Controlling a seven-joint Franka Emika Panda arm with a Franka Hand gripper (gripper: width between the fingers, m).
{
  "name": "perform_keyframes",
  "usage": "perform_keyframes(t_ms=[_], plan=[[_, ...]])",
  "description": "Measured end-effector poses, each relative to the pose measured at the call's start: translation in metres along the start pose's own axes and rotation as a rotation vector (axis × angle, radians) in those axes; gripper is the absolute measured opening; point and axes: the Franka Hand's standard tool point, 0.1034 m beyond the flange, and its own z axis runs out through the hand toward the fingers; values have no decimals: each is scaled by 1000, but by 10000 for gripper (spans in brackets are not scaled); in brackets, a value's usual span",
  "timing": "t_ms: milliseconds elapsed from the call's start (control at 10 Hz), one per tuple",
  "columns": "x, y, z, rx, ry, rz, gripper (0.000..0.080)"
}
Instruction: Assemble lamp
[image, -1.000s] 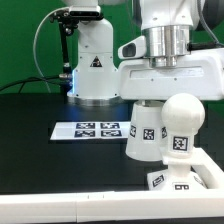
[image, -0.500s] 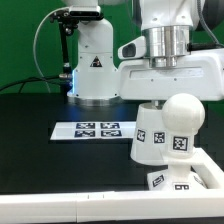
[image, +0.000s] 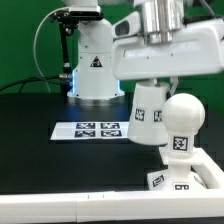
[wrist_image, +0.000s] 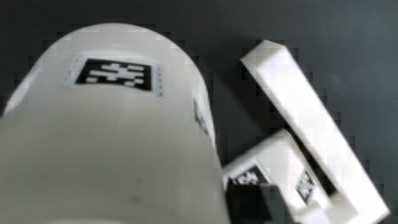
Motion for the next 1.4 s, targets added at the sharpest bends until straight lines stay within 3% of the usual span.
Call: perform_keyframes(t_ms=[100,200,300,800,1000,1100,1400], plan=[[2,-5,-20,14,-19,-7,39],[6,-16,-46,20,-19,-33,39],[8,-26,-63,19,1,-68,39],[7,-24,-60,11,2,-65,39],[18,-42,-80,10,33,-105,39],[27,-52,-87,28,56,-115,39],[35,-61,-83,14,53,-146,39]])
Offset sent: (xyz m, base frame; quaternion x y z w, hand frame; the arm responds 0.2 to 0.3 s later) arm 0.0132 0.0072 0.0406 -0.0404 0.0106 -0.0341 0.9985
